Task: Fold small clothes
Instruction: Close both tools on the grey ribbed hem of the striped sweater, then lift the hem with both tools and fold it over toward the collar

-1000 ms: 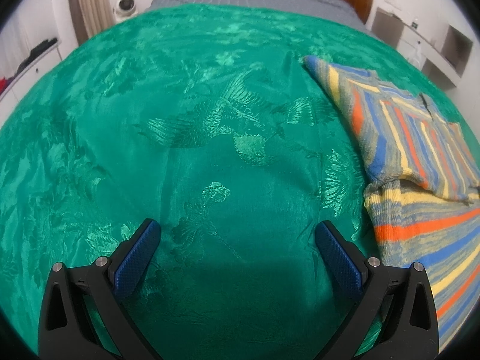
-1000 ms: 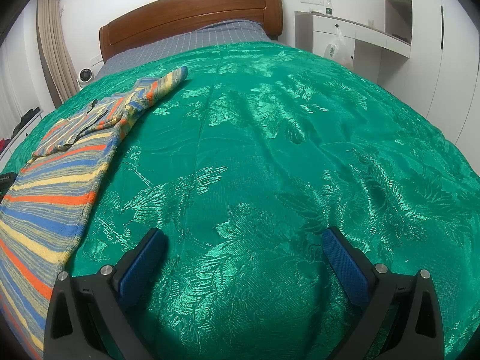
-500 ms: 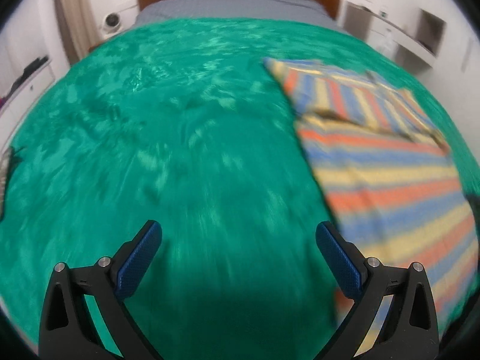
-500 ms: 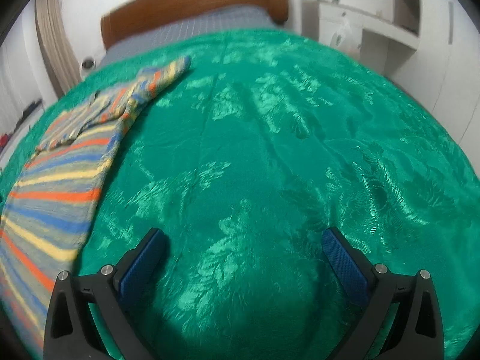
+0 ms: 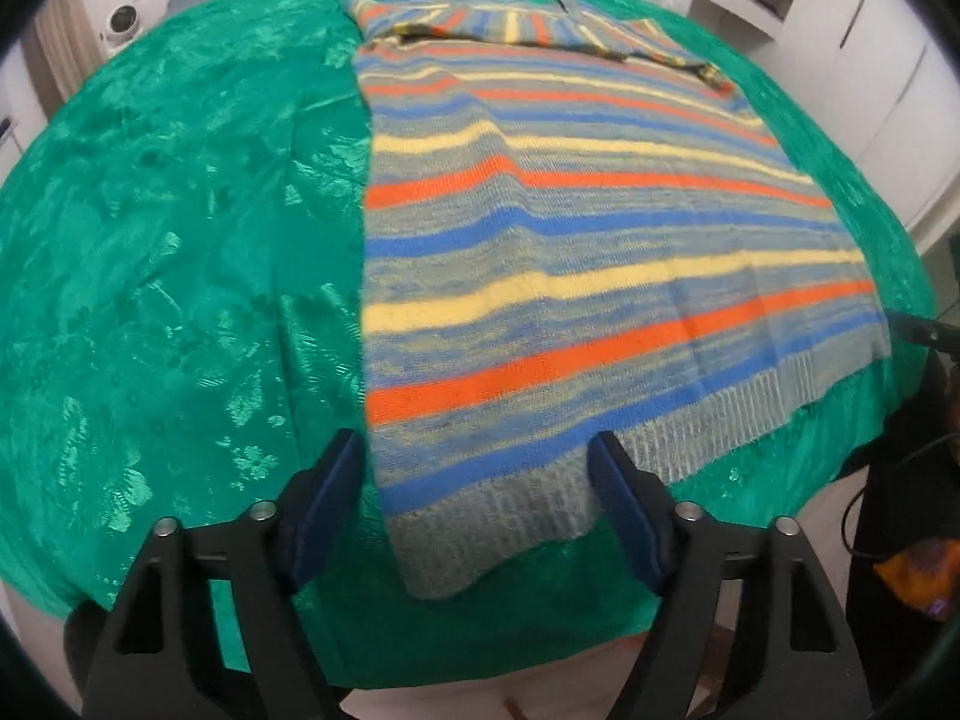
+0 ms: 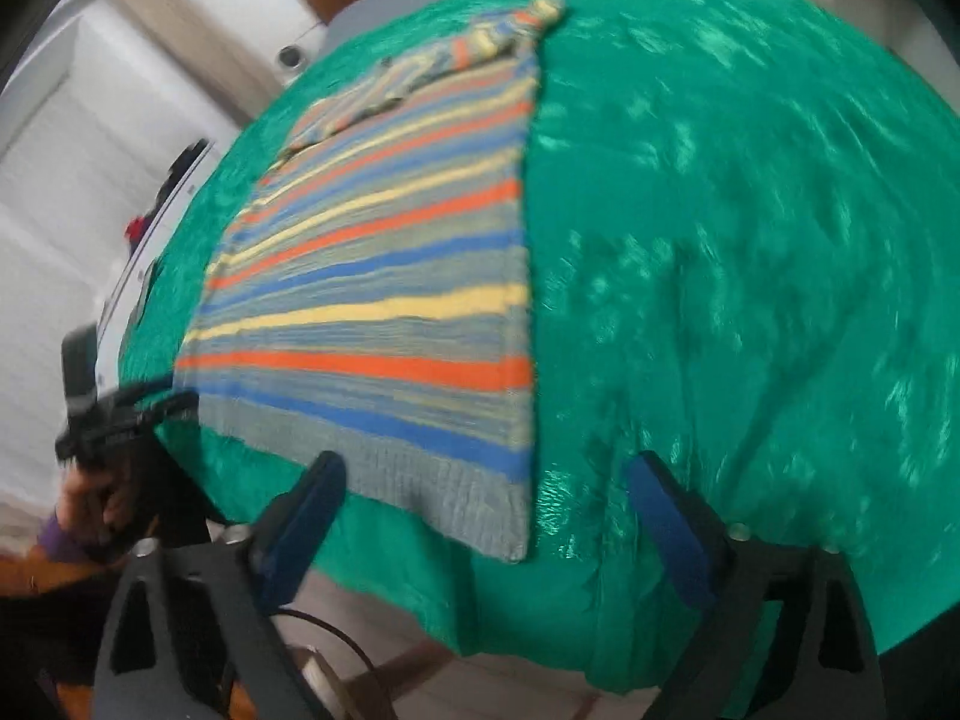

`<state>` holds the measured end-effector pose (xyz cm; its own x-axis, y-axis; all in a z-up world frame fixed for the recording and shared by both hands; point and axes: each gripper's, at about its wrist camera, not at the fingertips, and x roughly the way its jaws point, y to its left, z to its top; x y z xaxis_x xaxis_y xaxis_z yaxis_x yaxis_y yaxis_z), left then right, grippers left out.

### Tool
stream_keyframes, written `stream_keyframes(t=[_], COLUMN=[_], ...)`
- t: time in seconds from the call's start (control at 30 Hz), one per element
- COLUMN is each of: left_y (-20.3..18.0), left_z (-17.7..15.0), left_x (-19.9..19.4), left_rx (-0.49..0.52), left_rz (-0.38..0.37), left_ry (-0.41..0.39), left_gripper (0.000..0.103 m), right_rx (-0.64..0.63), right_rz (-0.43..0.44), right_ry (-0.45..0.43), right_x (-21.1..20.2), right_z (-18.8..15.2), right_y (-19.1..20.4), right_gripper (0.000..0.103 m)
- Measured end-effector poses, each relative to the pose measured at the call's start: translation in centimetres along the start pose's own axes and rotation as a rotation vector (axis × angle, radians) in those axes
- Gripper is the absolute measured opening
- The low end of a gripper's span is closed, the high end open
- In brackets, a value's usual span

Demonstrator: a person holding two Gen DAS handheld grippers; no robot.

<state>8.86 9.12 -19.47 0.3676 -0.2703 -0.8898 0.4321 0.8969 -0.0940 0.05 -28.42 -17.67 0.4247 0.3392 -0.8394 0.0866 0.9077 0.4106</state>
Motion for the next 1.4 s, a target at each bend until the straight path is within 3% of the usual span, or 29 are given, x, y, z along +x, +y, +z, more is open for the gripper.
stream_keyframes(t=[0.07,0.13,0.17,0.2,0.47,0.63,0.83,1.03,1.17,1.37,1.4], left_y=[-0.2,-0.5,-0.6,-0.5,0.3,2.6,6.5,9.7,10.4,11.6,11.9], left_z=[0.0,-0.1,-0.1,-0.2,-2.0,0.7,9.9,21.6,28.7,34.0,34.7], left_x=[0.3,0.4,0.2,0.0,-3.3,-5.1,-4.7,-0.2,4.4,10.5,11.3], left_rx=[0.007,0.018,0.020,0.009,-0.051,-0.158,-0.224,-0.283,-0.295,-0.309,-0.320], left_rz=[0.013,0.022,0.016,0.003,-0.064,-0.167,-0.167,-0.155,-0.116,-0.055,-0.057], left_ry=[0.003,0.008,0.007,0.007,-0.041,-0.123,-0.218,-0.222,-0.177,-0.122,-0.116], left_gripper=[0.068,0.050,0.024,0.009,0.007,0.007,0.007,0.007,0.007,0.009,0.015], right_rx=[0.014,-0.031,-0.041,-0.027,-0.103,-0.043,-0.025,0.065,0.077,0.112,0.124], right_rz=[0.036,-0.011,-0.025,0.020,0.045,0.142,0.185,0.198,0.133,0.083,0.086], right_ry=[0.029,0.057,0.065,0.067,0.040,-0.022,-0.162,-0.264,-0.265,-0.235,-0.239], right_x=[0.9,1.4,1.3,0.7,-3.6,-4.1,-3.8,-0.8,3.0,9.0,9.7], right_z=[0.1,-0.2,-0.1,-0.1,-1.0,1.6,10.6,23.0,30.5,37.7,38.4], right_y=[0.0,0.6,0.6,0.4,2.6,2.5,3.0,2.0,0.5,-2.2,-2.4], right_gripper=[0.075,0.046,0.021,0.008,0.005,0.005,0.005,0.005,0.005,0.005,0.005])
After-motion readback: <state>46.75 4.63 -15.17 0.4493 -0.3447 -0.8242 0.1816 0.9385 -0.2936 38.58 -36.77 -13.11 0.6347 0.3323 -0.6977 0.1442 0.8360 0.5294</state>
